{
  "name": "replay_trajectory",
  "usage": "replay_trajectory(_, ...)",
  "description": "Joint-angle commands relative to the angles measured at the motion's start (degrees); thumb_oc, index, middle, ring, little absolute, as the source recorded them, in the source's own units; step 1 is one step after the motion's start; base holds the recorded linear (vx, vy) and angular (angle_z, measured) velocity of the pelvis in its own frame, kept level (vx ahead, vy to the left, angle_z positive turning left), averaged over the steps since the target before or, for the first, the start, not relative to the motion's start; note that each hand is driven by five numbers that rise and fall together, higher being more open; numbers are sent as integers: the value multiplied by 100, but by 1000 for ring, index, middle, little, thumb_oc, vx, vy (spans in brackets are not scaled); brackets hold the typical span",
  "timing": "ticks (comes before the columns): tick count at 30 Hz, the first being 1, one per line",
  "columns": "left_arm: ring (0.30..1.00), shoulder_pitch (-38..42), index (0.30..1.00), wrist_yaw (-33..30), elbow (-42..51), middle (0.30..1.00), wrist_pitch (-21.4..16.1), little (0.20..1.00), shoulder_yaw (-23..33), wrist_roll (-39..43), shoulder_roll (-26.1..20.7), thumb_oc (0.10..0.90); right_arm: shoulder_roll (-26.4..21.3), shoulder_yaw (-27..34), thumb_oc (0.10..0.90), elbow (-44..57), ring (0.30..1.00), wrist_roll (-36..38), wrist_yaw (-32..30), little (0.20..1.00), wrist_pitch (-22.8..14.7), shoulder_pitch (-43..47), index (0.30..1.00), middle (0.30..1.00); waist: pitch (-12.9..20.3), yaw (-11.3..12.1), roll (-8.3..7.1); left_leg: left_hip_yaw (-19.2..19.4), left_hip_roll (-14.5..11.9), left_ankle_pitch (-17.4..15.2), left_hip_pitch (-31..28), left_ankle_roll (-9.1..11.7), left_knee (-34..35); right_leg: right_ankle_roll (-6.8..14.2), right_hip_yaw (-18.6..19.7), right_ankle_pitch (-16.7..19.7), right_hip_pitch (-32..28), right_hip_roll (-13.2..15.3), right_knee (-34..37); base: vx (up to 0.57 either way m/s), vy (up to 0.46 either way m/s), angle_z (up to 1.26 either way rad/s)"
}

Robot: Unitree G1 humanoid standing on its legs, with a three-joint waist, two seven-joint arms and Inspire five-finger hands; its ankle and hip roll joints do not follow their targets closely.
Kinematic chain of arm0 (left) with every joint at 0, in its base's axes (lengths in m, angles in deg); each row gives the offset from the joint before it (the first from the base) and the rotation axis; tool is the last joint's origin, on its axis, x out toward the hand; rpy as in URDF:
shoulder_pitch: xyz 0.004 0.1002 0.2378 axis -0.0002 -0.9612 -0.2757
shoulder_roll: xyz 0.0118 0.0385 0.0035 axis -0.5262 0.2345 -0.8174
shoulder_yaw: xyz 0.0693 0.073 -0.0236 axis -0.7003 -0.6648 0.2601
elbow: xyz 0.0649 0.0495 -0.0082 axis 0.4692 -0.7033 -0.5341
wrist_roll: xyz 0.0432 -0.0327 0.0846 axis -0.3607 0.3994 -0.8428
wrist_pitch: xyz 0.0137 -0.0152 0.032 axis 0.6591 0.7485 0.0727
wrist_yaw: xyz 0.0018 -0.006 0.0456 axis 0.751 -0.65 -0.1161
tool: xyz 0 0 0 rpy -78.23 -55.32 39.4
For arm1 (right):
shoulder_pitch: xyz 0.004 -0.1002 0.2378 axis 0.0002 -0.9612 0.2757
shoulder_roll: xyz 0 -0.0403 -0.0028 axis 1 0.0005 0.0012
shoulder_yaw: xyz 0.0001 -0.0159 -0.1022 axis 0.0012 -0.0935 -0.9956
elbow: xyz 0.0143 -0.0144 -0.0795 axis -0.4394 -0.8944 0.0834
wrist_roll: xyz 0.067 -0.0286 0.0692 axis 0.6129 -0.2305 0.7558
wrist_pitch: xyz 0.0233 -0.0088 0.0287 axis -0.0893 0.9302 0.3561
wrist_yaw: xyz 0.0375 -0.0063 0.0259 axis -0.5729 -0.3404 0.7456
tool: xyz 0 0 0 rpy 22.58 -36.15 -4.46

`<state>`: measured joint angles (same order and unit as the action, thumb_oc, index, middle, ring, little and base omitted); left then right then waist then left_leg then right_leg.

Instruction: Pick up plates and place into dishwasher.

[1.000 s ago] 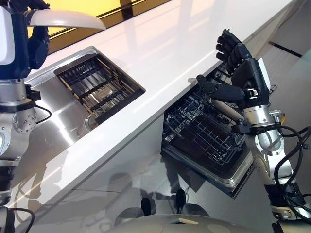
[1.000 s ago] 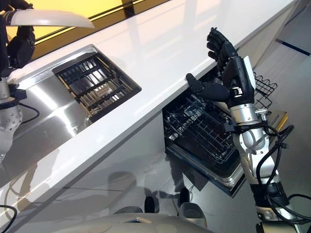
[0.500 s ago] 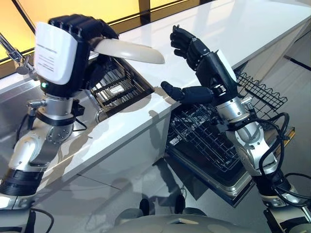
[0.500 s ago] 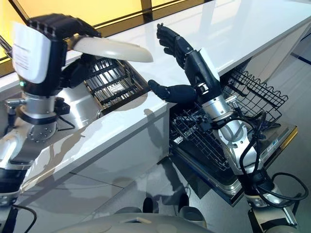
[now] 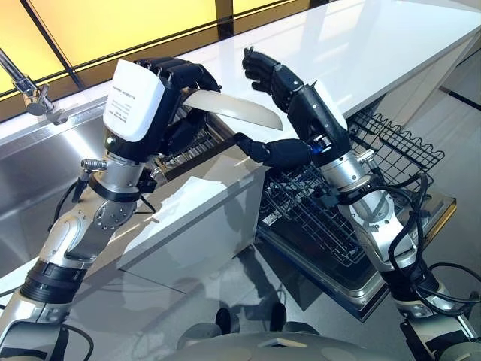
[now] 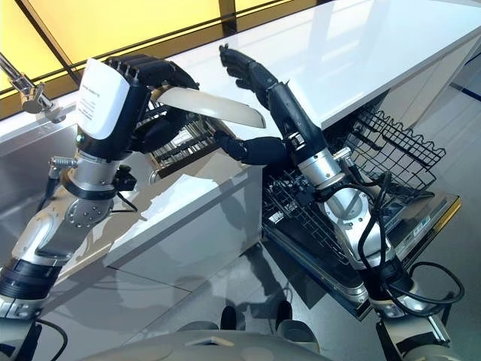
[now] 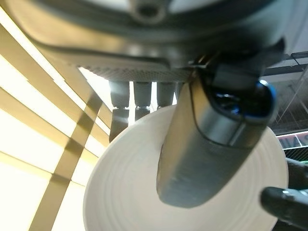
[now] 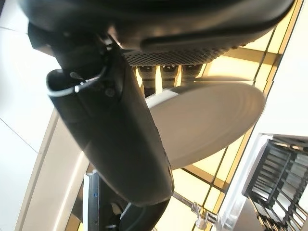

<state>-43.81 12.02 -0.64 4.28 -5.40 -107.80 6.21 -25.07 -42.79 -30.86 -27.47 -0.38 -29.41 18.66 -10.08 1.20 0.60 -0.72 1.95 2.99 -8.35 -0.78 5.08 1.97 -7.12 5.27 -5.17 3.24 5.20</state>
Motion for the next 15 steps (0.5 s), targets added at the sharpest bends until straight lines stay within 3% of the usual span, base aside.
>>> replay_trajectory(1,300,963,300,-95,152,300,-215,200,-35,603,144,100,136,67,100,154,300,107,-174,200,-389,851,300,300,600,-80,45,217,304,-681,-18,-75,-57,79,-191,-996,-190,-483,-419,0,0,0)
replay_trajectory(10,300,935,300,-512,227,300,-276,200,-38,235,154,100,157,266,100,112,300,31,-540,200,-481,684,300,300,587,-116,72,193,312,-685,-26,-95,-47,73,-147,-980,-194,-491,-396,2,-1,1)
replay_trajectory(12,392,890,392,-842,240,392,-381,307,34,68,190,207,174,372,100,46,300,-95,-806,200,-560,620,300,300,587,-118,76,182,312,-690,-40,-97,-42,68,-149,-996,-202,-496,-415,0,0,0)
replay_trajectory(13,500,865,500,-978,238,500,-416,433,76,40,188,333,168,449,100,11,300,-154,-989,200,-613,589,300,300,584,-121,78,182,312,-694,-45,-97,-41,69,-153,-998,-203,-495,-419,0,0,0)
replay_trajectory(14,535,854,535,-1030,235,535,-421,475,91,46,189,375,165,481,100,-4,300,-180,-1080,200,-628,572,300,300,583,-124,79,183,312,-696,-46,-96,-40,69,-154,-998,-203,-493,-420,0,0,0)
replay_trajectory(15,900,808,900,-1065,232,900,-433,900,138,100,207,800,159,577,100,-43,300,-285,-1308,200,-707,499,300,300,575,-131,81,197,311,-654,-17,-96,-49,64,-162,-951,-174,-488,-427,0,0,0)
